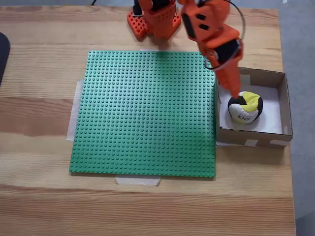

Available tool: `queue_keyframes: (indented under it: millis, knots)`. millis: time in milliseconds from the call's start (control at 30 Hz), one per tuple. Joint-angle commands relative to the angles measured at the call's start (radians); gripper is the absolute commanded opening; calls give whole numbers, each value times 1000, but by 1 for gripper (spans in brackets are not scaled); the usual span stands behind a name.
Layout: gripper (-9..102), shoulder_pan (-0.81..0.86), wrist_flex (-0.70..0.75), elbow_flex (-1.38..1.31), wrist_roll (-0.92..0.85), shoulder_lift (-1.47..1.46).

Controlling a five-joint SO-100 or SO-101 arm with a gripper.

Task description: Pick the ball and put it in the box.

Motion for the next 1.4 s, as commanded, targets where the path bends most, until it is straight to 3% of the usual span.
queue_keyframes:
  millis: [0,533,1367]
  knots:
    - [19,44,12,-8,-20,74]
    - [18,268,129,3,-14,178]
    - [18,469,21,310,-23,543]
